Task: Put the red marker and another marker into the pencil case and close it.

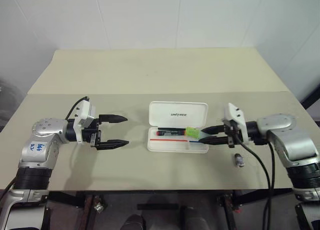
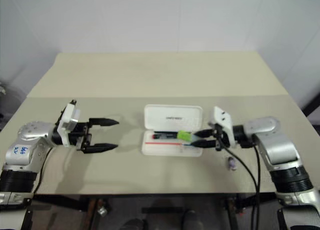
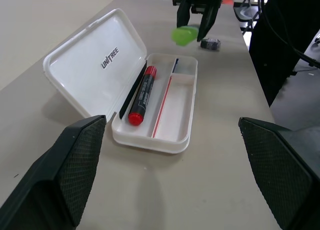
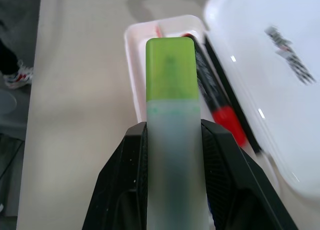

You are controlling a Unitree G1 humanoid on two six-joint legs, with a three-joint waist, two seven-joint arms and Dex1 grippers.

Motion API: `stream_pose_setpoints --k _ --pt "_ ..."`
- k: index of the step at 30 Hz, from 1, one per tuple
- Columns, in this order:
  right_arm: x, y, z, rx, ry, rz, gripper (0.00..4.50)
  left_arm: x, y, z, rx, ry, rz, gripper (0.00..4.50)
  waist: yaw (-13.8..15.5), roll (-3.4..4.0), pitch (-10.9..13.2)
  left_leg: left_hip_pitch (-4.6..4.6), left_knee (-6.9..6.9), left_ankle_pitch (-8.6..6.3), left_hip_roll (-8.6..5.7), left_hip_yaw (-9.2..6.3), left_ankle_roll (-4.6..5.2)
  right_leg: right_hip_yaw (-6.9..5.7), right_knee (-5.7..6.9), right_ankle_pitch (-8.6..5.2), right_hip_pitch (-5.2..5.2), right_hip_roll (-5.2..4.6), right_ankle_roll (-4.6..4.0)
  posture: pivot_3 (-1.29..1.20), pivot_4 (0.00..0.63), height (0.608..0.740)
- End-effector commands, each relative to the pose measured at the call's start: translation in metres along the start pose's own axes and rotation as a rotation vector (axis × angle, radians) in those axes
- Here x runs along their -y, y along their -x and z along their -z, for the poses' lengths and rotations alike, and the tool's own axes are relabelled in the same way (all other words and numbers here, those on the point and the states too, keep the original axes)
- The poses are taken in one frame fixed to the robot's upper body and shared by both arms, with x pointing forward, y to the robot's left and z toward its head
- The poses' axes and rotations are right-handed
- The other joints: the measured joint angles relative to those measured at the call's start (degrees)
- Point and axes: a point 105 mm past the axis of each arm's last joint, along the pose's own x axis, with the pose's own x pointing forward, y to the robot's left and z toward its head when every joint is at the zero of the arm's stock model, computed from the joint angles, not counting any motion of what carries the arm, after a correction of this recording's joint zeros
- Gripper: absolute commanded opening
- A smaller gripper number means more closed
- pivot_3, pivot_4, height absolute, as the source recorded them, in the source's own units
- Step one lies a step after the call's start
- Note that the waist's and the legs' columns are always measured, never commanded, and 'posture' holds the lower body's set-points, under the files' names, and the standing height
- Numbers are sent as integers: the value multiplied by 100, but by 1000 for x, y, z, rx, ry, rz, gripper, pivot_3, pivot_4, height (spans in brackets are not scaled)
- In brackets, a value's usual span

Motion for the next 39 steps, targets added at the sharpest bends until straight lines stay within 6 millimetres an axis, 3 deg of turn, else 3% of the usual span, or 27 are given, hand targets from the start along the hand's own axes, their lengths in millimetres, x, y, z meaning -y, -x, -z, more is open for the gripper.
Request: stream_pose_setpoints --k 1,6,12,21,29,39 --pt "-1 -23 -27 25 78 -14 1095 -1 5 2 -5 -13 -22 4500 -8 -1 -1 0 -1 0 1 0 0 0 -2 0 0 0 0 0 150 740" --pt "-1 -52 -41 31 123 -59 1095 3 5 6 -4 -4 -33 4500 -12 -2 -1 -17 -7 0 3 3 -1 0 17 -2 -30 1 -3 0 150 740" --pt "-3 -71 -37 -28 151 -105 1095 5 10 8 -11 0 -66 4500 -7 -4 -2 -39 -7 0 2 4 -2 0 30 -2 -51 1 -4 0 150 740" --pt "-9 -88 -29 -70 173 -146 1095 10 11 10 -14 2 -86 4500 -18 -5 -3 -39 -7 -1 3 5 -1 0 29 -2 -52 2 -4 0 150 740" --pt "-12 -100 -33 -64 191 -163 1095 10 10 8 -13 -3 -93 4500 -18 -6 -4 -38 -3 1 4 4 -3 0 27 -3 -54 4 -6 0 150 740" --pt "-7 -104 -30 -74 203 -157 1095 10 10 7 -11 -6 -98 4500 -19 -6 -4 -38 -8 0 4 4 -3 0 28 -3 -54 5 -6 0 150 740"
